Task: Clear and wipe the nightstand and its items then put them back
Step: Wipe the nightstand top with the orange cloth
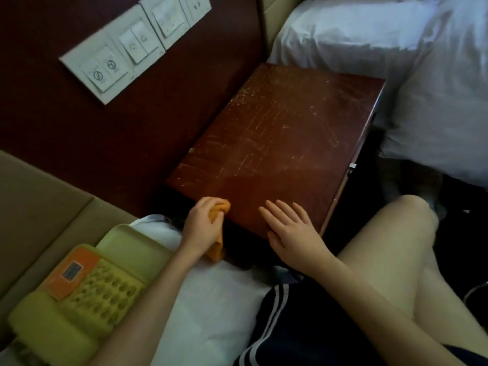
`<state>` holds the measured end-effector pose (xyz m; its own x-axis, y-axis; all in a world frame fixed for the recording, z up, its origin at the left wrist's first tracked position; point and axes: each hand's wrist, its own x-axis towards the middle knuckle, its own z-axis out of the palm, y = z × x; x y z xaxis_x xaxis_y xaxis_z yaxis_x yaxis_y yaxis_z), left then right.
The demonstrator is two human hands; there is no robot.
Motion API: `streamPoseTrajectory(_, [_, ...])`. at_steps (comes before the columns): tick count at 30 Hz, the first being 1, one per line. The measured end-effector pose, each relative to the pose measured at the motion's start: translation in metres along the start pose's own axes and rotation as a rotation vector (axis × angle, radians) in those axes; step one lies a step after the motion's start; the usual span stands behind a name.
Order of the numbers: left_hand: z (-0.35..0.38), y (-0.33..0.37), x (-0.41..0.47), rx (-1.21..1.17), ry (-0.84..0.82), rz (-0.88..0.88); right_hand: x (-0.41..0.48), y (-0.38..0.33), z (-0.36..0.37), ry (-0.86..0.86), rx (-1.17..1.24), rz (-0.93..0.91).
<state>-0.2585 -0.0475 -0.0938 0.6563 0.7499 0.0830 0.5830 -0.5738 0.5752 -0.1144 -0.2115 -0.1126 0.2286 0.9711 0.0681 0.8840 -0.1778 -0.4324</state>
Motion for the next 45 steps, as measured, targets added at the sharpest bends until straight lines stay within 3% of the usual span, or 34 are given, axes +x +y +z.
streamPoseTrajectory(5, [-0.045, -0.05, 0.029, 0.101, 0.153, -0.238, 0.008, -0.015, 0.015, -0.004, -0.041, -0.145])
streamPoseTrajectory(10, [-0.045, -0.071, 0.057, 0.112, 0.14, -0.39, 0.011, -0.012, 0.021, 0.063, -0.131, -0.204])
streamPoseTrajectory(14, [-0.03, -0.066, 0.055, 0.12, 0.171, -0.325, 0.012, -0.008, 0.025, 0.084, -0.129, -0.15])
streamPoseTrajectory(21, [-0.012, -0.06, 0.026, 0.244, 0.079, -0.028, 0.01, -0.006, 0.027, 0.081, -0.129, -0.117])
streamPoseTrajectory(30, [-0.034, -0.076, 0.058, 0.196, 0.205, -0.28, 0.005, 0.002, 0.023, 0.076, -0.053, 0.062])
streamPoseTrajectory(37, [-0.004, -0.059, 0.019, 0.196, 0.091, -0.023, 0.004, 0.008, 0.026, 0.006, -0.008, 0.097])
streamPoseTrajectory(40, [-0.003, -0.063, 0.018, 0.209, 0.063, 0.011, 0.001, 0.006, 0.018, 0.04, 0.0, 0.083])
streamPoseTrajectory(42, [-0.012, -0.071, 0.031, 0.199, 0.09, -0.025, -0.001, 0.005, 0.014, 0.055, 0.004, 0.066])
streamPoseTrajectory(45, [-0.031, -0.086, 0.055, 0.148, 0.185, -0.219, -0.004, 0.005, 0.012, 0.059, 0.012, 0.056])
